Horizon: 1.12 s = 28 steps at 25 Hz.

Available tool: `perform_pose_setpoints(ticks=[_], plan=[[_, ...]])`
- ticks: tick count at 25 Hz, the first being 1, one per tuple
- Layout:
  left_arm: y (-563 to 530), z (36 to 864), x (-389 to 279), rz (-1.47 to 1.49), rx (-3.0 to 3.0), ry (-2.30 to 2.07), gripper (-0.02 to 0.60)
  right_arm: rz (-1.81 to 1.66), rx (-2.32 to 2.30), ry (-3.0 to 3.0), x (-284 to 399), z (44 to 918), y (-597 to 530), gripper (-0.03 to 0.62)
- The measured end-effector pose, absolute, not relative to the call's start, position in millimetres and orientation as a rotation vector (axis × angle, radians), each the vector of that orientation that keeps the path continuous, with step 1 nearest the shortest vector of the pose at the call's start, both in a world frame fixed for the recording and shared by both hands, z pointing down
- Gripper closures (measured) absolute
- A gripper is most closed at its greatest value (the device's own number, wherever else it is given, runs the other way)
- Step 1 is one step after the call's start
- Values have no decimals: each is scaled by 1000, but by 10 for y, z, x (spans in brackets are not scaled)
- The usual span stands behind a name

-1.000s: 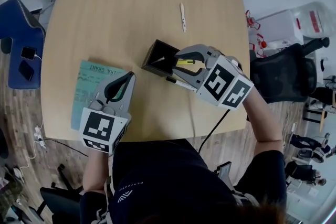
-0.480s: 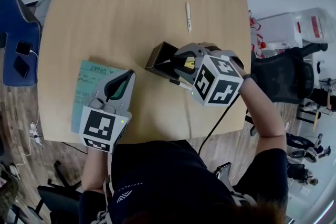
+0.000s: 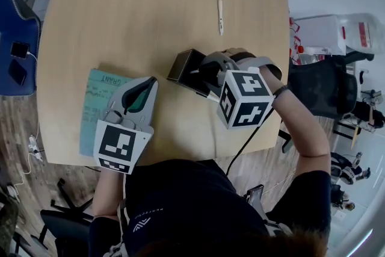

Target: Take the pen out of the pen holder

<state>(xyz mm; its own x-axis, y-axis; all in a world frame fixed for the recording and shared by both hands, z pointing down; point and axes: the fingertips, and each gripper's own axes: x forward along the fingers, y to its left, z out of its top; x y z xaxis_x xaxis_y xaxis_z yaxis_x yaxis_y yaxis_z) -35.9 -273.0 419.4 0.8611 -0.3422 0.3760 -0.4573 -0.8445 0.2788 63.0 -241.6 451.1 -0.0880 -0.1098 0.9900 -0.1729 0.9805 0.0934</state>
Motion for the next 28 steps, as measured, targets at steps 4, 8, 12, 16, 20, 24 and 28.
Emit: perform_pose_setpoints(ticks=[4,8,12,16,20,24,28], plan=[[-2776,4200,-291,416,2663,-574,574,14,161,-1615,620,4540,-2399,503],[-2840,4213,-236,388,2653,-578,574,21,128,-1574,624,4582,-2394,505],[-2939,4215,-230,346,2635,-608,574,42,135,-1547,627,4616,-2414,511],[-3015,4248,-232,332,2628,-613,574,18,113,-1501,607,4654,-2419,511],[-3031,4269,-187,317,2622,-592,574,-23,73,-1439,634,4708,-2397,520],[-3016,4270,-167,300,2619,-571,574,-40,52,-1399,659,4756,-2383,547],[-3009,4286,-175,287,2614,-555,574,-57,40,-1378,651,4783,-2381,551]])
